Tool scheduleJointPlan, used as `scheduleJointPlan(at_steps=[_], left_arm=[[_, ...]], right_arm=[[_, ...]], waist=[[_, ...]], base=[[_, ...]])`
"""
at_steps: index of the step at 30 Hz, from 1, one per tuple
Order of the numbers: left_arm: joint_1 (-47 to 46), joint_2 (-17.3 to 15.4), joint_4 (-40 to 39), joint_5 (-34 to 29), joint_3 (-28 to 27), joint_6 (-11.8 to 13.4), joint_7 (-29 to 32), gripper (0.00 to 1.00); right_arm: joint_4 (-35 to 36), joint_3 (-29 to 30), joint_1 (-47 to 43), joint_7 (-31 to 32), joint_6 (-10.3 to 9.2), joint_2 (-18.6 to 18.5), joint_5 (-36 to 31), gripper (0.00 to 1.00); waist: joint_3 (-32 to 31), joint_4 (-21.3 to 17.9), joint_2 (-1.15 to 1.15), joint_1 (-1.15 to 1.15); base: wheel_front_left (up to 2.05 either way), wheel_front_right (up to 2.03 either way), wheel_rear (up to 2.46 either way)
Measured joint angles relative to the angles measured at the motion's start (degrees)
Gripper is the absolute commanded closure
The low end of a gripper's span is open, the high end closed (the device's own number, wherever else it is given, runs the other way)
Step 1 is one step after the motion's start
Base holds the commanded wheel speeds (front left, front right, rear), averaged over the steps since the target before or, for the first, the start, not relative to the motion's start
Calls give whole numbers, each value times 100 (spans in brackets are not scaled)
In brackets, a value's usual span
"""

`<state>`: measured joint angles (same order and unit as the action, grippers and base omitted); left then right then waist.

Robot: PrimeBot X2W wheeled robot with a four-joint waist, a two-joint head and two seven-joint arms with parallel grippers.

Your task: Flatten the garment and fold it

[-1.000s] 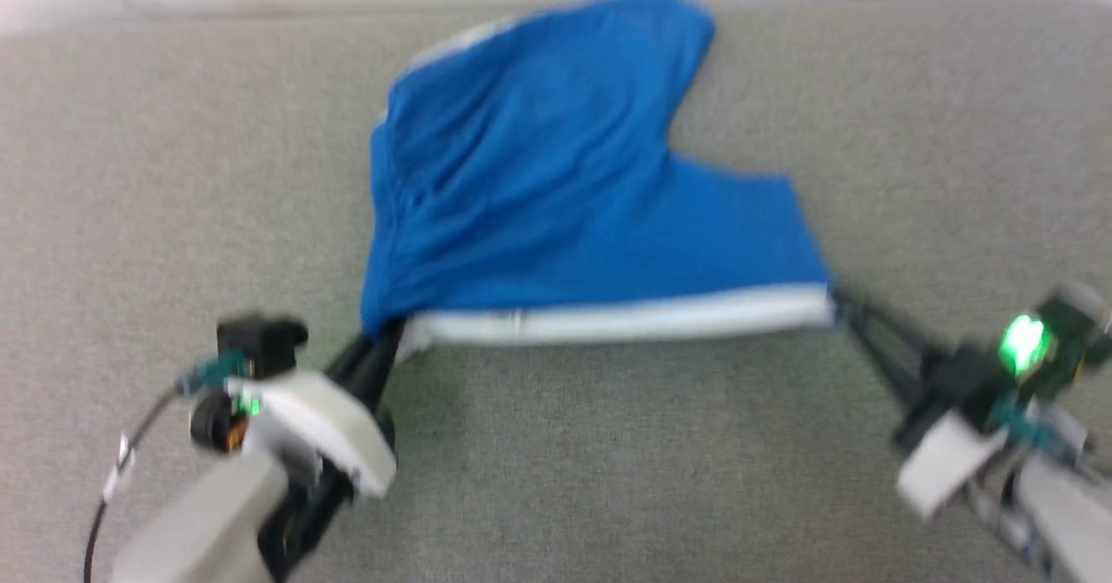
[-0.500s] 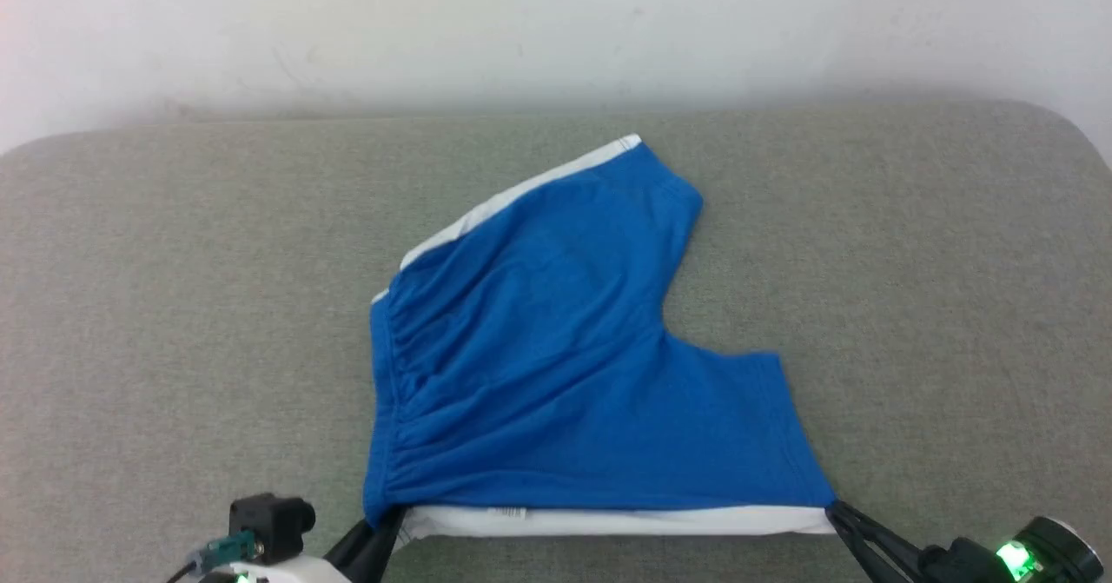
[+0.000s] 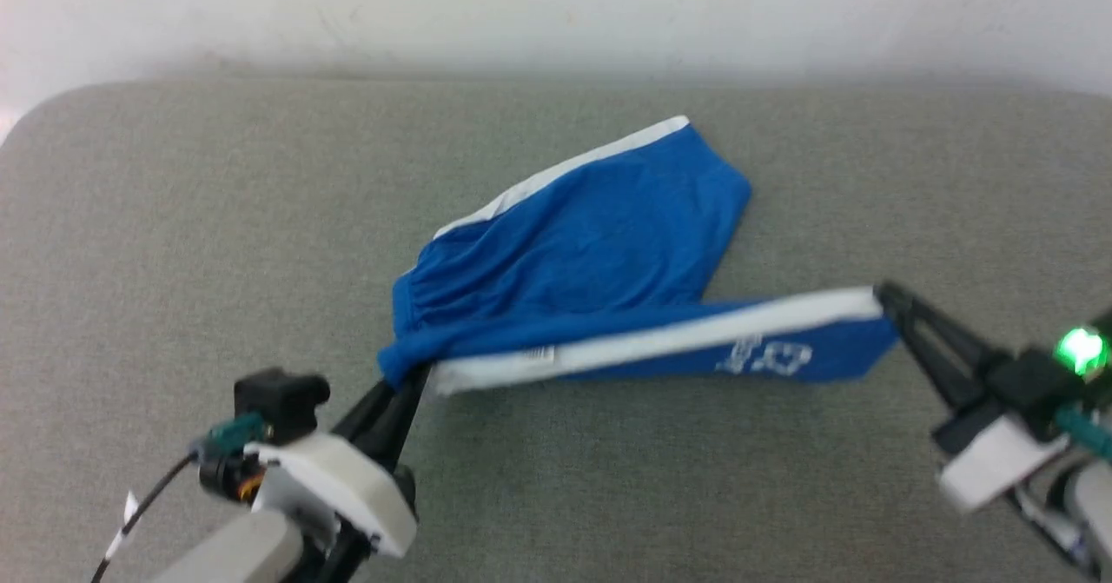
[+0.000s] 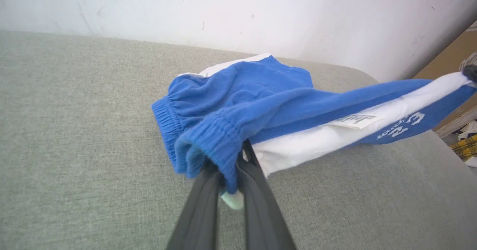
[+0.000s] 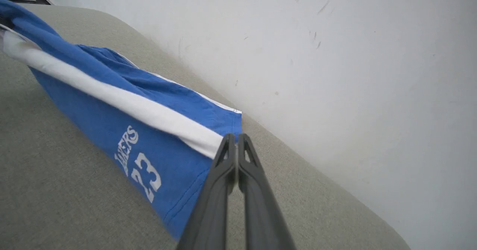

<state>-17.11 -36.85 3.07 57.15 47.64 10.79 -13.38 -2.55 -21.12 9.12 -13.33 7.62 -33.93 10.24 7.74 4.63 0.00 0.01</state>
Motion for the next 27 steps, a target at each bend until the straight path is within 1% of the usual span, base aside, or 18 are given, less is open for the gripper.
scheduleJointPlan(at_steps=[3,6,8,10,15,19,23,27], left_arm=[[-394,156,162,-83,-44,-81,23,100],[-734,301,376,-141,-74,-179,25,100],[-932,386,532,-169,-116,-264,23,100],[-1097,459,668,-190,-186,-277,9,100],[-1389,667,931,-269,-415,-321,-77,100],[-1513,816,1090,-310,-538,-381,-88,100],[-1619,938,1232,-383,-591,-474,-135,100],[-1729,1044,1290,-467,-659,-580,-180,100]], right_arm=[[-120,-209,775,157,0,-170,54,100],[-427,-577,1639,322,0,-308,172,100],[-690,-860,2264,383,0,-337,254,100],[-1012,-1145,2889,425,0,-322,334,100],[-1944,-1881,4210,525,0,-76,600,100],[-2683,-2531,5016,579,-1,178,872,100],[-3339,-3283,5644,610,-1,339,1015,100],[-3914,-3979,5966,782,-1,412,1285,100]], waist=[[201,63,0,0],[440,125,0,1],[621,167,0,1],[808,208,0,1],[1286,321,0,2],[1641,419,0,1],[1956,517,0,0],[2204,618,0,0]], base=[[0,0,0],[0,0,0],[0,0,0],[0,0,0],[0,0,0],[0,0,0],[0,0,0],[0,0,0]])
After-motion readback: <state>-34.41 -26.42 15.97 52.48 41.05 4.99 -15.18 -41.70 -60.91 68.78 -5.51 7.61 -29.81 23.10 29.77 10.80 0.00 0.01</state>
